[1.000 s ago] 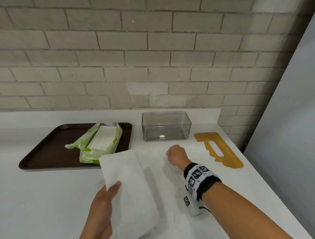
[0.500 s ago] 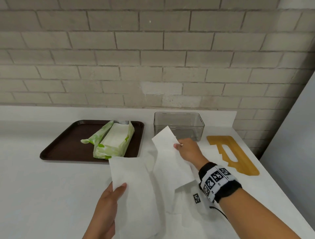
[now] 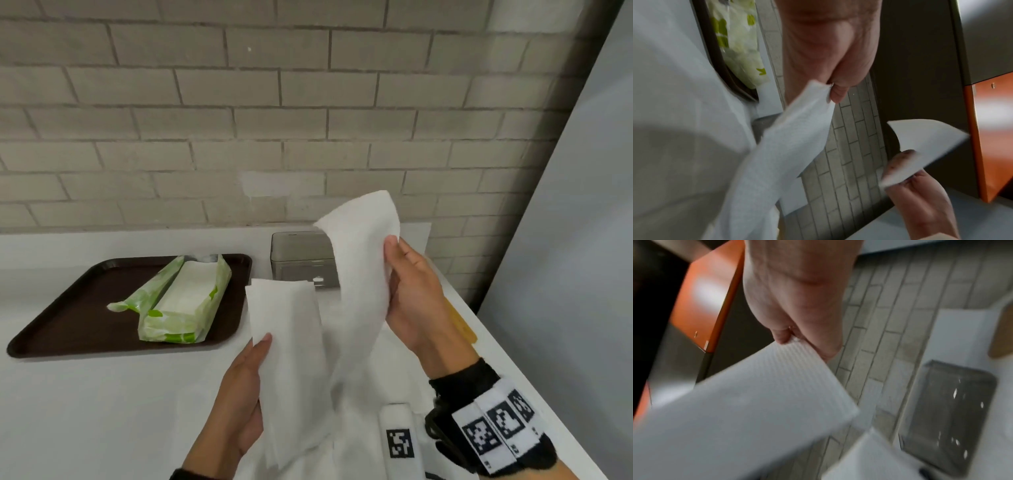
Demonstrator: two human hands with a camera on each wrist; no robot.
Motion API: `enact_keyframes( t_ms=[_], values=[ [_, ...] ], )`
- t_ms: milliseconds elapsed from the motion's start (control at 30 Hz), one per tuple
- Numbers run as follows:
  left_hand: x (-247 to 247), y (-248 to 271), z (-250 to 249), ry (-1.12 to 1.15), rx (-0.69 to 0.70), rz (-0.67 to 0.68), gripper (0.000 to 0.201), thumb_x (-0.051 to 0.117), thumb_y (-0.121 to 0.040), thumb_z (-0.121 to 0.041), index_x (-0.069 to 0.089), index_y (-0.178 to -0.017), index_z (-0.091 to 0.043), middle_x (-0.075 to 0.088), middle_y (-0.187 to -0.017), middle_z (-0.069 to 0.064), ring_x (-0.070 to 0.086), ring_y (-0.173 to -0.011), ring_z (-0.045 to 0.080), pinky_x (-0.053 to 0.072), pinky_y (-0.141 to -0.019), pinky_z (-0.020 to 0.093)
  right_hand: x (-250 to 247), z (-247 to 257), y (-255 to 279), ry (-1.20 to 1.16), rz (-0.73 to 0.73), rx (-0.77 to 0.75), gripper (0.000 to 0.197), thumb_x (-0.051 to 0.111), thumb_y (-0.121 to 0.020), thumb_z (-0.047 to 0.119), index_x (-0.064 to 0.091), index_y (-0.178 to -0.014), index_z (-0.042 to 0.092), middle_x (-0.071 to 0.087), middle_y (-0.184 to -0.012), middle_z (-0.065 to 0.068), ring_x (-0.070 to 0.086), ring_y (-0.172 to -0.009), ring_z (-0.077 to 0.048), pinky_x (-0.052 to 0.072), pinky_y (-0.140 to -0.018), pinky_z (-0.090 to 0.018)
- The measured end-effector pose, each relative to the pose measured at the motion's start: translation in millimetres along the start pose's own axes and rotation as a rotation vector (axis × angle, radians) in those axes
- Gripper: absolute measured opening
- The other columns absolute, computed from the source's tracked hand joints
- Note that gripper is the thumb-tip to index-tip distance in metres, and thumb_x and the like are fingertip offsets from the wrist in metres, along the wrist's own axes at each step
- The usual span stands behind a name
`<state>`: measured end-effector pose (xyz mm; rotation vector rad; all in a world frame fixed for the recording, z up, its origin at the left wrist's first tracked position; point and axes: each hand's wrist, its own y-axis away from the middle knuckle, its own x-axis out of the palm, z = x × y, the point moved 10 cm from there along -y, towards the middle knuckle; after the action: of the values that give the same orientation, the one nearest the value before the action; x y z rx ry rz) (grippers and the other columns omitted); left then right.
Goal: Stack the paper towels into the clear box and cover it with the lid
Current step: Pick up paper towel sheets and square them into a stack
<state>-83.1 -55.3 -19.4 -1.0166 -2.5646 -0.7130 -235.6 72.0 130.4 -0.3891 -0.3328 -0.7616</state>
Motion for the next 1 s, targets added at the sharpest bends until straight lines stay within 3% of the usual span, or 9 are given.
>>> enact_keyframes(
  t_ms=[133, 267, 333, 433, 533, 600, 700, 867, 1000],
  values=[
    [29.9, 0.3, 3.3, 0.05, -0.048, 0.089, 0.042, 0.049, -0.093, -0.043, 0.061, -0.121, -0.014, 0.07, -0.114, 0.01, 0.065, -0.107, 0.03, 0.046, -0.097, 0.047, 10.1, -29.5, 11.6, 0.675, -0.046, -0.087, 0.029, 0.04, -0.098, 0.033, 0.057, -0.081, 0.017, 0.06, -0.065, 0.013, 0.054, -0.06, -0.002, 0.04, -0.055, -0.017],
    [54.5, 6.8, 5.6, 0.013, -0.048, 0.217, 0.059, 0.046, -0.077, -0.06, 0.06, -0.12, -0.023, 0.069, -0.116, 0.007, 0.063, -0.11, 0.029, 0.045, -0.099, 0.049, -2.0, -55.6, 17.3, 1.172, -0.109, -0.102, 0.025, 0.036, -0.098, 0.039, 0.041, -0.079, 0.023, 0.047, -0.062, 0.008, 0.045, -0.057, -0.01, 0.035, -0.054, -0.023],
    [54.8, 6.6, -0.7, -0.131, 0.049, 0.186, 0.048, 0.057, -0.081, -0.047, 0.056, -0.124, -0.026, 0.068, -0.117, 0.004, 0.064, -0.107, 0.03, 0.048, -0.096, 0.053, -12.5, -56.8, 19.6, 1.077, -0.153, -0.066, 0.015, 0.044, -0.095, 0.041, 0.041, -0.092, 0.027, 0.053, -0.079, 0.009, 0.052, -0.072, -0.009, 0.041, -0.061, -0.019],
    [52.9, 6.3, -16.2, -0.261, 0.227, 0.097, 0.028, 0.056, -0.092, -0.025, 0.058, -0.12, -0.026, 0.069, -0.112, 0.001, 0.067, -0.101, 0.027, 0.052, -0.091, 0.051, -20.7, -76.6, 23.8, 0.65, -0.099, 0.188, 0.036, 0.058, -0.088, 0.038, 0.038, -0.118, 0.031, 0.053, -0.108, 0.014, 0.057, -0.092, -0.006, 0.047, -0.073, -0.017],
    [58.2, 13.9, -40.5, -0.352, 0.448, 0.049, 0.017, 0.059, -0.09, -0.023, 0.064, -0.104, -0.031, 0.073, -0.097, -0.007, 0.07, -0.089, 0.014, 0.058, -0.078, 0.031, -14.2, -73.2, 26.3, 0.342, -0.04, 0.207, 0.025, 0.062, -0.088, 0.014, 0.058, -0.111, 0.024, 0.071, -0.102, 0.005, 0.069, -0.091, -0.013, 0.056, -0.078, -0.026],
    [64.5, 19.2, -57.1, -0.378, 0.572, 0.03, 0.017, 0.063, -0.086, -0.021, 0.062, -0.096, -0.035, 0.073, -0.089, -0.014, 0.069, -0.084, 0.007, 0.056, -0.067, 0.018, -14.2, -55.5, 23.2, 0.353, -0.08, 0.081, 0.023, 0.059, -0.089, 0.009, 0.062, -0.103, 0.027, 0.073, -0.099, 0.006, 0.069, -0.091, -0.01, 0.056, -0.078, -0.025],
    [69.0, 12.8, -63.6, -0.391, 0.622, -0.008, 0.022, 0.069, -0.08, -0.022, 0.059, -0.093, -0.036, 0.067, -0.093, -0.016, 0.065, -0.087, 0.005, 0.055, -0.071, 0.019, -17.0, -50.6, 18.5, 0.416, -0.114, -0.014, 0.022, 0.058, -0.09, 0.014, 0.057, -0.11, 0.023, 0.069, -0.106, 0.004, 0.066, -0.097, -0.01, 0.056, -0.081, -0.028],
    [69.4, -3.1, -50.8, -0.248, 0.529, 0.008, 0.015, 0.071, -0.08, -0.012, 0.069, -0.093, -0.019, 0.075, -0.086, -0.001, 0.071, -0.083, 0.017, 0.056, -0.066, 0.025, -33.5, -93.2, 18.8, 0.621, -0.072, 0.177, 0.037, 0.068, -0.084, 0.016, 0.054, -0.116, 0.025, 0.065, -0.111, 0.005, 0.063, -0.102, -0.013, 0.055, -0.087, -0.031],
    [41.0, -5.9, -68.0, -0.009, 0.508, -0.052, 0.02, 0.068, -0.077, -0.003, 0.065, -0.092, -0.016, 0.075, -0.08, -0.008, 0.07, -0.075, 0.007, 0.057, -0.063, 0.021, -52.2, -109.7, 31.2, 0.881, 0.091, 0.36, 0.03, 0.074, -0.077, 0.013, 0.065, -0.106, 0.018, 0.069, -0.103, 0.004, 0.065, -0.09, -0.008, 0.051, -0.072, -0.012]
  ],
)
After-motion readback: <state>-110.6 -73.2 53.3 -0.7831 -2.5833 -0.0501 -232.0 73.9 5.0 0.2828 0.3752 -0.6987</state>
